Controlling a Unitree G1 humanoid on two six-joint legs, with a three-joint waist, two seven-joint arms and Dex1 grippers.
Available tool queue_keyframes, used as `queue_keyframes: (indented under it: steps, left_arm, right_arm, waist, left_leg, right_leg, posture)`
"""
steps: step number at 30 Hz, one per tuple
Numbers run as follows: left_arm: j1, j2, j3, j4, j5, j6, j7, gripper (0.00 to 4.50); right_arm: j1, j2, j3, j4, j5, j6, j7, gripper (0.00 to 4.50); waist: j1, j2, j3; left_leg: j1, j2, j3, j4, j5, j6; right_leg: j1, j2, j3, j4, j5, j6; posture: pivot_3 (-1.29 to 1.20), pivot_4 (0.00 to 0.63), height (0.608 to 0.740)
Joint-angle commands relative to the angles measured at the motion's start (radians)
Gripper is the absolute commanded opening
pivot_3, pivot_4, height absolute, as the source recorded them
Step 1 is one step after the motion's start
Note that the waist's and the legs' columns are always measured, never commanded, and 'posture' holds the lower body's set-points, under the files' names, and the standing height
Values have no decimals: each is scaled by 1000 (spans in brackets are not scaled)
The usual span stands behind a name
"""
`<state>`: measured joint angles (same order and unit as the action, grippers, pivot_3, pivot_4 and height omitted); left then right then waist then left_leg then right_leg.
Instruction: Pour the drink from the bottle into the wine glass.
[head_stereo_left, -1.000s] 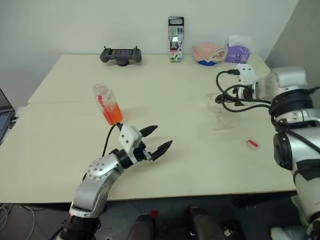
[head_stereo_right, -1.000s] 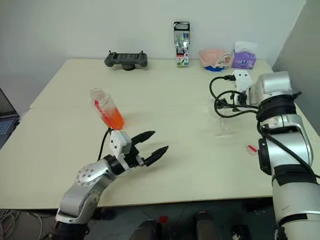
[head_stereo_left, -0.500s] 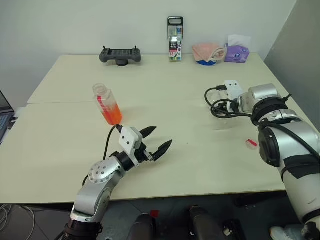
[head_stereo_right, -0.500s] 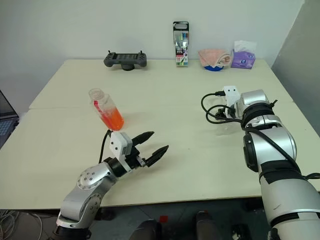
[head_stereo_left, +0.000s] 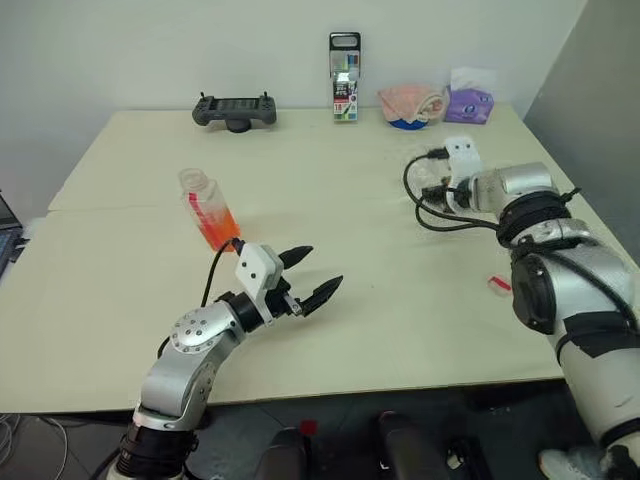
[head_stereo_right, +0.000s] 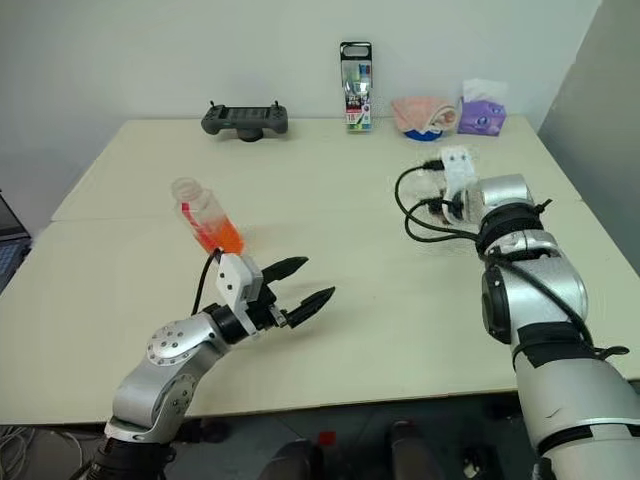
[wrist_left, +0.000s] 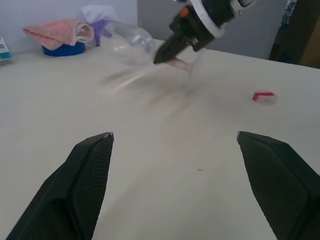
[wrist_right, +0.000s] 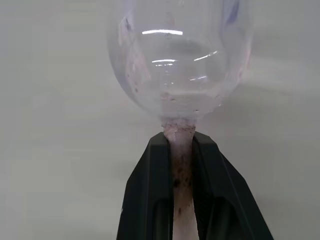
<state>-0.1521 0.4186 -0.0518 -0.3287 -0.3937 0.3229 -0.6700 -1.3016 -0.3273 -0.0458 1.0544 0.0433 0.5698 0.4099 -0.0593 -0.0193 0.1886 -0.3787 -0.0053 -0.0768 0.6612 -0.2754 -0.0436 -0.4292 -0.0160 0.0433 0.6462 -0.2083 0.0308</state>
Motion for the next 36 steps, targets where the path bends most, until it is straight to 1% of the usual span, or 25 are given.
queue_keyframes:
  steps: [1, 3, 4, 7, 8, 11, 14, 16, 20, 22, 25, 28, 30, 33, 36]
  left_arm:
    - [-13, 22, 16, -22, -27, 13, -29, 4213]
    - [-1, 35, 39, -43, -55, 47, -30, 4213]
    - [8, 38, 64, -59, -90, 80, -21, 4213]
    - [45, 56, 172, -121, -209, 181, 18, 4213]
    - [64, 65, 218, -148, -247, 211, 36, 4213]
    - [130, 104, 321, -210, -319, 268, 65, 4213]
    - [191, 140, 364, -240, -325, 273, 62, 4213]
    - [212, 144, 368, -251, -327, 274, 71, 4213]
    - [220, 133, 329, -271, -306, 267, 90, 4213]
    - [211, 123, 315, -274, -303, 269, 106, 4213]
    - [183, 128, 299, -257, -295, 265, 111, 4213]
    - [155, 133, 288, -233, -284, 258, 107, 4213]
    - [139, 142, 277, -219, -275, 255, 90, 4213]
    - [125, 150, 277, -205, -277, 259, 76, 4213]
    - [117, 157, 266, -181, -267, 255, 55, 4213]
  right_arm:
    - [165, 107, 9, -308, 15, -204, -66, 190]
    - [236, 194, -20, -372, 44, -249, -127, 190]
    - [265, 231, -24, -376, 47, -315, -146, 190]
    - [319, 330, 2, -349, 27, -531, -179, 190]
    - [331, 365, 3, -349, 41, -566, -166, 190]
    - [373, 434, 6, -379, 75, -601, -143, 190]
    - [423, 473, 27, -420, 76, -619, -139, 190]
    - [456, 484, 58, -422, 51, -628, -148, 190]
    - [494, 484, 113, -370, -13, -656, -193, 190]
    - [492, 483, 121, -333, -33, -670, -226, 190]
    - [482, 474, 141, -257, -66, -640, -247, 190]
    - [486, 471, 149, -240, -70, -625, -244, 190]
    - [518, 459, 147, -279, -53, -604, -212, 190]
    - [578, 426, 140, -366, -44, -565, -190, 190]
    - [689, 364, 128, -498, -42, -509, -165, 190]
  waist:
    - [-2, 0, 0]
    - [-4, 0, 0]
    - [-3, 0, 0]
    - [0, 0, 0]
    - [-1, 0, 0]
    - [0, 0, 0]
    - [5, 0, 0]
    - [11, 0, 0]
    - [11, 0, 0]
    - [8, 0, 0]
    - [7, -1, -1]
    - [7, -1, -1]
    - [8, -2, -1]
    - [8, -2, -1]
    - [13, -2, -2]
  left_leg:
    - [0, 0, -1, 0, 0, 0]
    - [0, 1, -1, -1, 0, 0]
    - [0, 1, -1, 0, 0, 0]
    - [-4, 1, -1, 1, 0, -1]
    - [-4, 1, -1, 1, 0, -1]
    - [-4, 1, -1, 1, 0, -1]
    - [-3, 1, -1, 1, 0, -1]
    - [-3, 0, -2, 1, 0, -1]
    - [-3, 0, -2, 1, 1, -1]
    - [-2, 0, -1, 1, 1, -1]
    - [-1, 1, -2, 0, 1, -1]
    - [6, 1, -2, 0, 1, -1]
    - [13, 1, -2, -2, 0, -1]
    - [14, 1, -2, -2, 0, -1]
    - [14, 1, -3, -2, 0, -1]
  right_leg:
    - [0, 0, 0, 1, 0, 0]
    - [-1, 1, 0, 3, 0, 0]
    - [-3, 1, 0, 4, 0, 0]
    - [-7, 0, 0, 5, 0, 0]
    - [-8, 0, 1, 5, 0, 0]
    - [-8, 0, 1, 5, 0, 0]
    - [-7, 1, 0, 5, 0, 0]
    - [-5, 0, -1, 3, 0, 0]
    - [-3, 0, 0, 1, 0, 0]
    - [-3, 0, 0, 1, 0, -1]
    - [-3, 1, -1, 2, 0, -1]
    - [5, 1, -1, 0, 0, -1]
    - [12, 1, -1, -1, -3, -3]
    - [12, 1, -1, 0, -5, 0]
    - [12, 1, -1, 0, -5, 0]
  posture:
    - [0, 150, 740]
    - [0, 150, 740]
    - [0, 150, 740]
    - [0, 150, 740]
    - [0, 150, 740]
    - [0, 150, 740]
    - [0, 150, 740]
    - [0, 150, 740]
    - [0, 150, 740]
    - [0, 150, 740]
    - [0, 150, 740]
    - [0, 150, 740]
    - [0, 150, 740]
    - [0, 150, 740]
    - [0, 150, 740]
